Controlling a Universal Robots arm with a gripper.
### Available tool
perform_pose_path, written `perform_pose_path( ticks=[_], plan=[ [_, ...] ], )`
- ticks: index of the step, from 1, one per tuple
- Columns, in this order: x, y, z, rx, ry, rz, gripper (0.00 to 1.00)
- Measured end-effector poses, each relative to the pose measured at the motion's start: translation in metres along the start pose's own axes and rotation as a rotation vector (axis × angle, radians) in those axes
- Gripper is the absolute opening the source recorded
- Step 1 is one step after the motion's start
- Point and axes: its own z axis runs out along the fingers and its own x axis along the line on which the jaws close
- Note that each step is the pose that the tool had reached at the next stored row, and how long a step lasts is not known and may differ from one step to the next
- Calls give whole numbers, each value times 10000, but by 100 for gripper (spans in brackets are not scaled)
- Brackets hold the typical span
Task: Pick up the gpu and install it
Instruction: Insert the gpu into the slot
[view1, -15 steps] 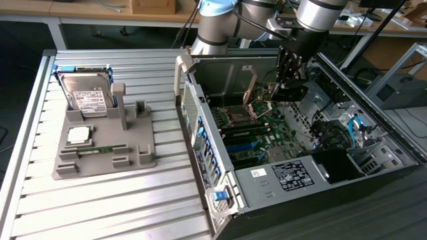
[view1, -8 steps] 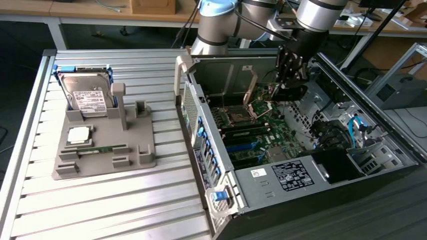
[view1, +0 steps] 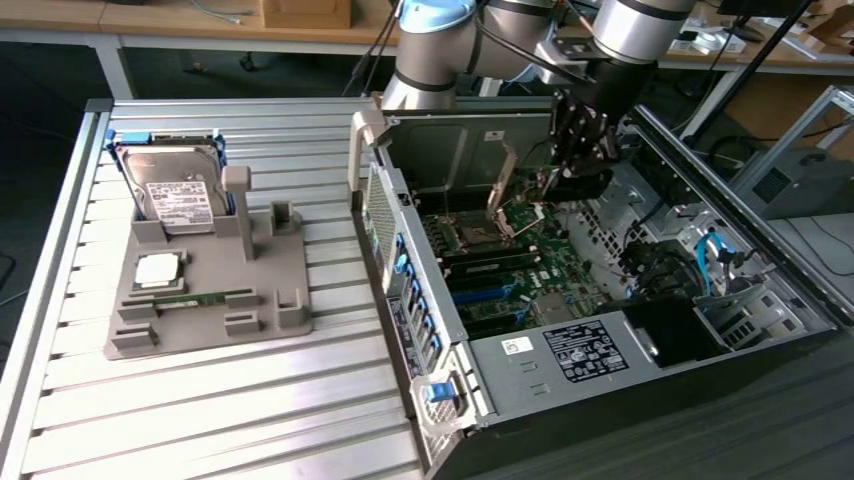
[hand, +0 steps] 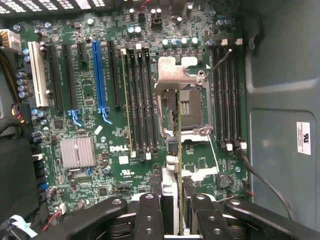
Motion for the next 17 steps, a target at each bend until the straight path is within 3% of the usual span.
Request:
perform_pose_path(
  ticks=[7, 17],
  plan=[
    [0, 0, 0, -17, -13, -686, 27],
    [30, 3, 2, -17, -14, -695, 27]
  ],
)
